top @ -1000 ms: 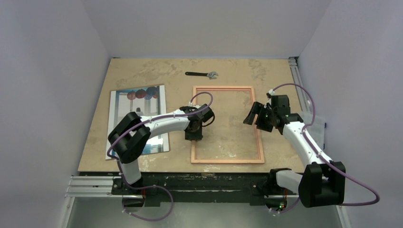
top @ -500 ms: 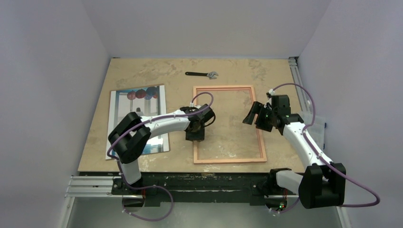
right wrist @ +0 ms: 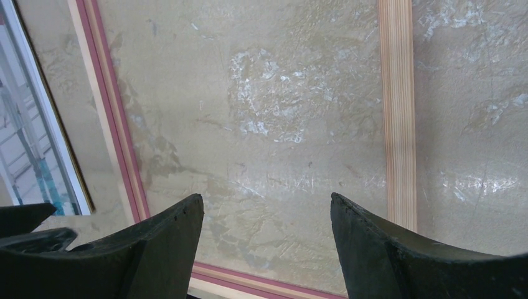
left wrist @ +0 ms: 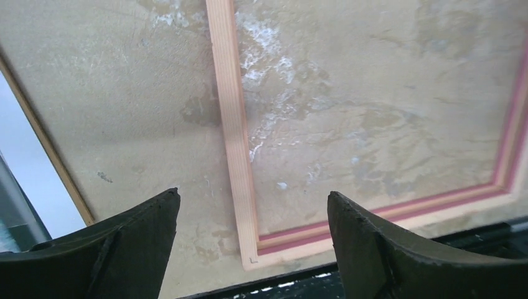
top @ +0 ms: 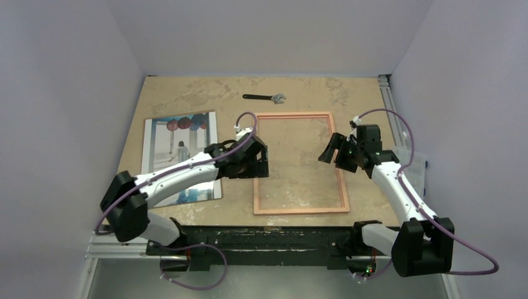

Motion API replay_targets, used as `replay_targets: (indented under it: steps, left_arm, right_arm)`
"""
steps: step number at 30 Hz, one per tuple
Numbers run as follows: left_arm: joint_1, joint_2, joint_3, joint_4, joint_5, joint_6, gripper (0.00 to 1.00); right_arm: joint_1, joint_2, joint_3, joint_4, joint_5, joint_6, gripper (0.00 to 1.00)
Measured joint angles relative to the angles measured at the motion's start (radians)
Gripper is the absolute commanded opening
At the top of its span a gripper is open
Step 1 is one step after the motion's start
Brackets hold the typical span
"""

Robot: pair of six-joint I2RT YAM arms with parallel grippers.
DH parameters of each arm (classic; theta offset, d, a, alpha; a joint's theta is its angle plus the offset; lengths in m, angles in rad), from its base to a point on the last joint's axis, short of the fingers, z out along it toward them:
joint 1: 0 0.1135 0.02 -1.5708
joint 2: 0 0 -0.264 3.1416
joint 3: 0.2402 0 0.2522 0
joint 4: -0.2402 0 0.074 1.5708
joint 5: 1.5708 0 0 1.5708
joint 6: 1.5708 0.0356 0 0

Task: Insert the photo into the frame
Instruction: Move the photo frame to the center of the board, then move the photo to the center of the board.

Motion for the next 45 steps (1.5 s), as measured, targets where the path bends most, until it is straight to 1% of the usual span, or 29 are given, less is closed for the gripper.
replay_targets:
  steps: [4, 9, 12, 17, 21, 26, 32, 38, 45]
  left_arm:
    - [0.013, -0.159, -0.053, 0.048, 0.001, 0.001, 0.88]
    - [0.068, -0.330, -0.138, 0.090, 0.021, 0.013, 0.91]
    - [0.117, -0.418, -0.179, 0.084, 0.031, 0.020, 0.91]
    - [0.242, -0.560, -0.253, 0.056, 0.053, 0.024, 0.89]
    - [0.316, -0.604, -0.291, -0.003, 0.045, 0.024, 0.87]
    - [0.386, -0.562, -0.329, -0.099, -0.006, 0.023, 0.86]
    - [0.423, -0.424, -0.348, -0.188, -0.068, 0.024, 0.86]
    - [0.424, -0.286, -0.349, -0.156, -0.054, 0.024, 0.86]
    - [0.424, -0.144, -0.349, -0.068, 0.027, 0.028, 0.86]
  right_arm:
    - [0.000, -0.009, 0.000, 0.001, -0.004, 0.001, 0.73]
    - [0.007, -0.009, -0.001, 0.005, -0.028, 0.012, 0.73]
    - [0.027, -0.008, -0.001, 0.005, -0.032, 0.019, 0.73]
    - [0.090, -0.007, -0.001, 0.013, -0.037, 0.046, 0.73]
    - [0.141, 0.001, -0.001, 0.031, -0.049, 0.071, 0.73]
    - [0.202, 0.024, -0.001, 0.057, -0.051, 0.106, 0.73]
    - [0.270, 0.039, -0.002, 0.081, -0.051, 0.139, 0.73]
    - [0.307, 0.064, -0.006, 0.100, -0.044, 0.159, 0.73]
    - [0.318, 0.090, -0.006, 0.105, -0.043, 0.162, 0.73]
